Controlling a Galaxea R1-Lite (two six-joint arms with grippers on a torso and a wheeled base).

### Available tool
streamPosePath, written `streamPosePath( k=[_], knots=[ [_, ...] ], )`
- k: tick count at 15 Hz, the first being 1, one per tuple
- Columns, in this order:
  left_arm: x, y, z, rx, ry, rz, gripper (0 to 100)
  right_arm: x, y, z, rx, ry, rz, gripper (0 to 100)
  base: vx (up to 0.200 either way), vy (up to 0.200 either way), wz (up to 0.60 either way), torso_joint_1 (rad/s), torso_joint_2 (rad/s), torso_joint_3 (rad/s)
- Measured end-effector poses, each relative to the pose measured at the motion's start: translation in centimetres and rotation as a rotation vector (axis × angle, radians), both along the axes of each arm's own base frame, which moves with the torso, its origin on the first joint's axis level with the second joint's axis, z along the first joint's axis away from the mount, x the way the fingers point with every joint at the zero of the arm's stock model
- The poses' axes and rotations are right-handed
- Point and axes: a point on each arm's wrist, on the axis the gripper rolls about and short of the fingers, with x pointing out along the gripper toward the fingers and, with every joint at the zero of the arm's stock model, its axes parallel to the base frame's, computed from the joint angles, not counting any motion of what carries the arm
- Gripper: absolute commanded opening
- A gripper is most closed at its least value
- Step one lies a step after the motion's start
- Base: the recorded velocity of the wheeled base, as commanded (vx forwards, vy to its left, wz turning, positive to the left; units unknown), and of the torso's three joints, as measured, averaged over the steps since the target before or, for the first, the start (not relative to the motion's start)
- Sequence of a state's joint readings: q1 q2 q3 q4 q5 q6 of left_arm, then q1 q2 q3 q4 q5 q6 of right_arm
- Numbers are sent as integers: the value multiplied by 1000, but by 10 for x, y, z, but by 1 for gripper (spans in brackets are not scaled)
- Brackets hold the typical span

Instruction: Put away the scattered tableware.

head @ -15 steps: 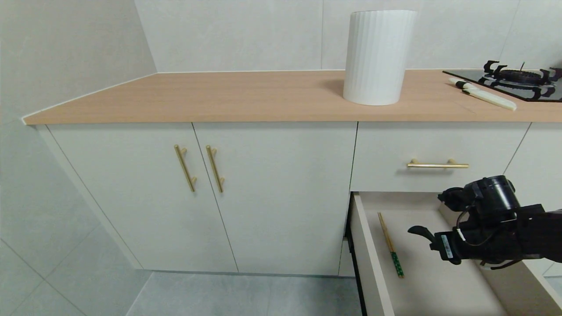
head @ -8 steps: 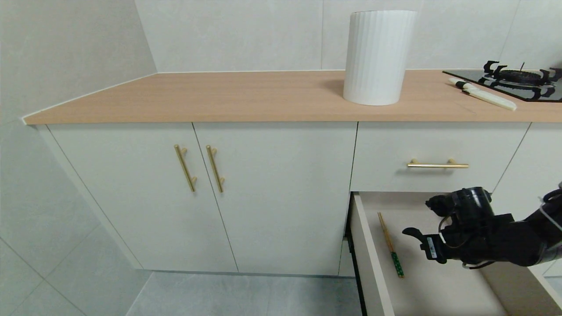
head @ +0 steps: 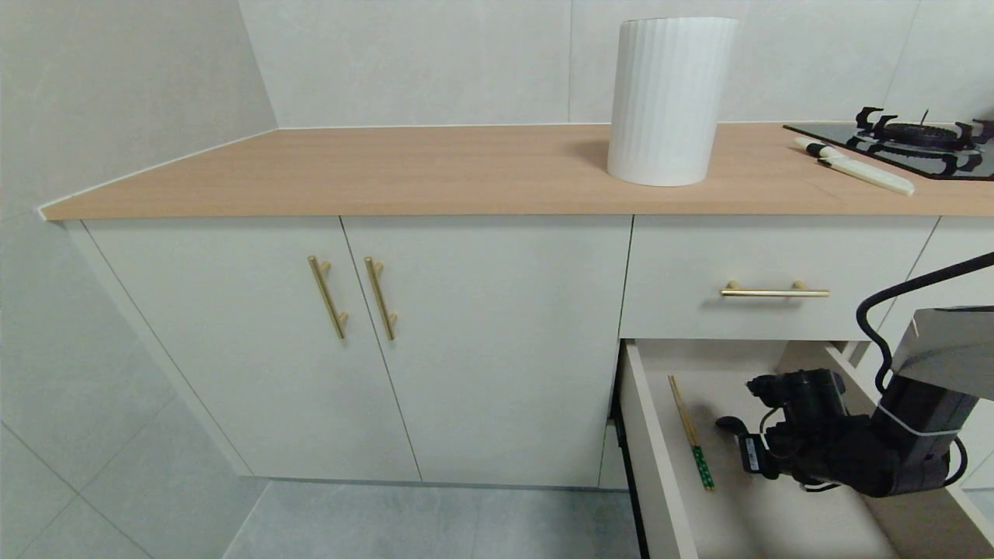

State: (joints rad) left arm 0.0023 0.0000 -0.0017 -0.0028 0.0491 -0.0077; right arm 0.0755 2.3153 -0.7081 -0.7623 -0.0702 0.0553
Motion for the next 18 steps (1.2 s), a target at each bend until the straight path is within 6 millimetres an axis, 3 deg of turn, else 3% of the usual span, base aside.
streamPosePath(
  k=[8,9,14,18],
  knots=[
    [0,0,0,0,0,0,100,5,0,-15,-8,25,-2,0,0,0,0,0,0,0],
    [0,0,0,0,0,0,100,7,0,-16,-8,24,-3,100,0,0,0,0,0,0],
    [0,0,0,0,0,0,100,8,0,-17,-7,22,-4,100,0,0,0,0,0,0],
    [0,0,0,0,1,1,100,3,0,-3,-4,5,-6,100,0,0,0,0,0,0]
  ],
)
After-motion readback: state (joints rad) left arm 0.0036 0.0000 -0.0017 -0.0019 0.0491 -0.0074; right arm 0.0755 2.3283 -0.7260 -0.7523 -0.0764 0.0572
